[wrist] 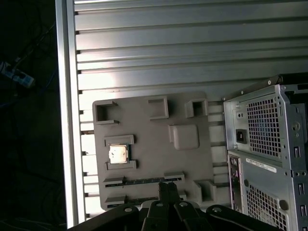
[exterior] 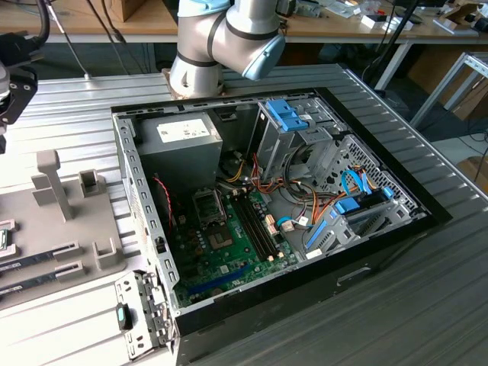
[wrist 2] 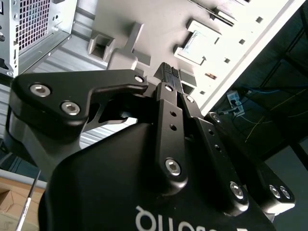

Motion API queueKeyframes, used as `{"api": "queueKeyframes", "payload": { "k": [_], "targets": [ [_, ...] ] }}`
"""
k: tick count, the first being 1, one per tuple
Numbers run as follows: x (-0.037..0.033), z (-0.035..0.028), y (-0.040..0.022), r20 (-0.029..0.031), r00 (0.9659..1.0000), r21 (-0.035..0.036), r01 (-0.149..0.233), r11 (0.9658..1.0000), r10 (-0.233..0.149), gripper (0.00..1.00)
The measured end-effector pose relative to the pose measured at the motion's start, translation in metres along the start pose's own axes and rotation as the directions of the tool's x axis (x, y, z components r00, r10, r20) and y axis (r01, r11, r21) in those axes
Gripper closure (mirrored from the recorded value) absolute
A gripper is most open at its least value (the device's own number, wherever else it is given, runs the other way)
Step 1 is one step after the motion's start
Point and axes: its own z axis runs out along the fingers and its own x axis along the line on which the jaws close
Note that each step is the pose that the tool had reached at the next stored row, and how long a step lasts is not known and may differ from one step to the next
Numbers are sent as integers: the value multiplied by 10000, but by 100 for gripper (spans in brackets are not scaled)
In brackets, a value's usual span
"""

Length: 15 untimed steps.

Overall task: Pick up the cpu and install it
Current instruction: 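Reach for the cpu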

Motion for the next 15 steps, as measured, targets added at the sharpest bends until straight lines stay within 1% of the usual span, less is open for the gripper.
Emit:
{"api": "queueKeyframes", "payload": {
  "k": [15],
  "targets": [
    [39, 2, -3, 0, 10000, 0, 0, 10000, 0, 89]
  ]
}}
